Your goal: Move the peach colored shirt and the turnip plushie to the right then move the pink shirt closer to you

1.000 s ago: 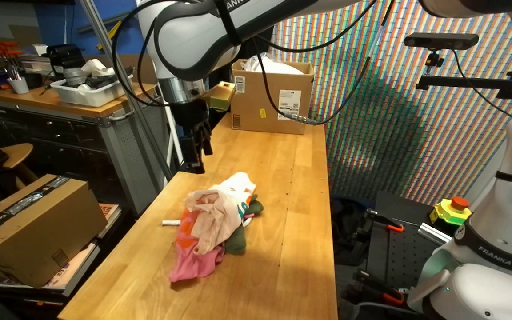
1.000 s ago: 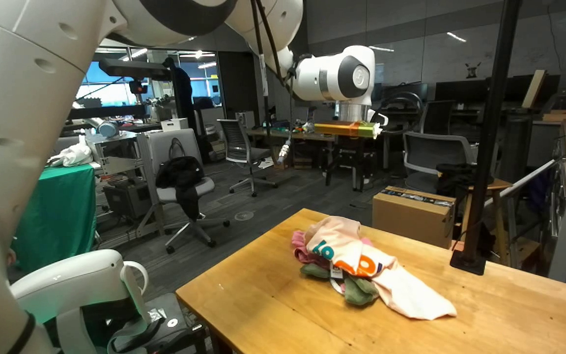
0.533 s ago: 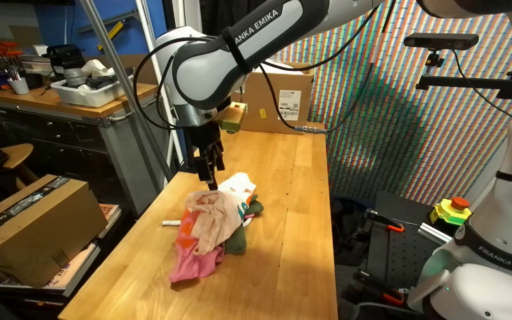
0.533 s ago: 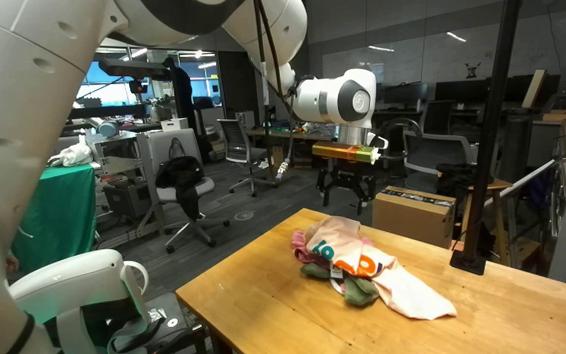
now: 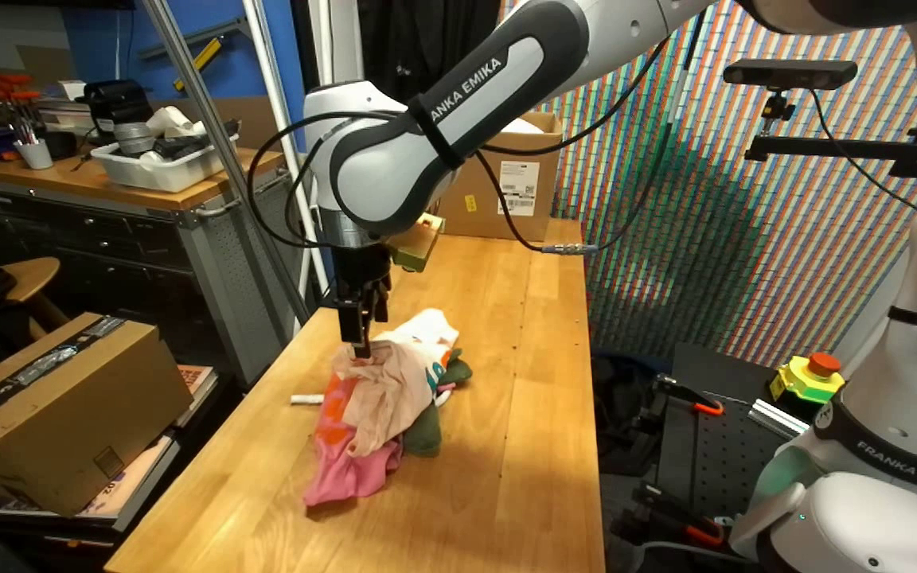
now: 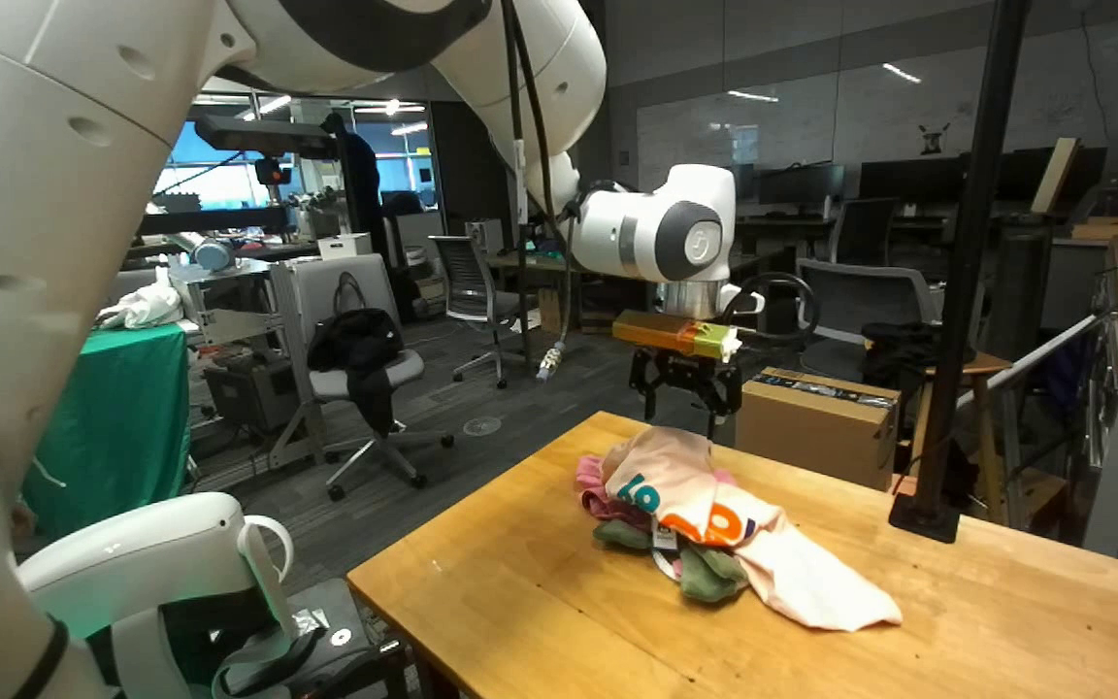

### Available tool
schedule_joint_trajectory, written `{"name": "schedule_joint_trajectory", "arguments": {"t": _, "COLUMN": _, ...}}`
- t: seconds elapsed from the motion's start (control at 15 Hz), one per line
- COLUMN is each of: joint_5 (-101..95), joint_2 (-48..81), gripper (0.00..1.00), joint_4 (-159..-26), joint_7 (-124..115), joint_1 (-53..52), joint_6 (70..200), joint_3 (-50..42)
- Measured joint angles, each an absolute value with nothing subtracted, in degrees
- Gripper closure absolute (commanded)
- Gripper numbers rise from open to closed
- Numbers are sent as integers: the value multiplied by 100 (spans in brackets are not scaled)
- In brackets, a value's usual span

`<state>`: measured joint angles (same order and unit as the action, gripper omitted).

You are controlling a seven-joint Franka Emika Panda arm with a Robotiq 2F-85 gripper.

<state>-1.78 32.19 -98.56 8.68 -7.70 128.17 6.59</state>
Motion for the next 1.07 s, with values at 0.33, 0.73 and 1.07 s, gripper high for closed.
{"name": "schedule_joint_trajectory", "arguments": {"t": 0.33, "joint_5": -276, "joint_2": 3350, "gripper": 0, "joint_4": -10125, "joint_7": 704, "joint_1": -782, "joint_6": 13220, "joint_3": 638}}
{"name": "schedule_joint_trajectory", "arguments": {"t": 0.73, "joint_5": -488, "joint_2": 3464, "gripper": 15, "joint_4": -10262, "joint_7": 496, "joint_1": -832, "joint_6": 13442, "joint_3": 567}}
{"name": "schedule_joint_trajectory", "arguments": {"t": 1.07, "joint_5": -567, "joint_2": 3471, "gripper": 58, "joint_4": -10263, "joint_7": 440, "joint_1": -837, "joint_6": 13441, "joint_3": 540}}
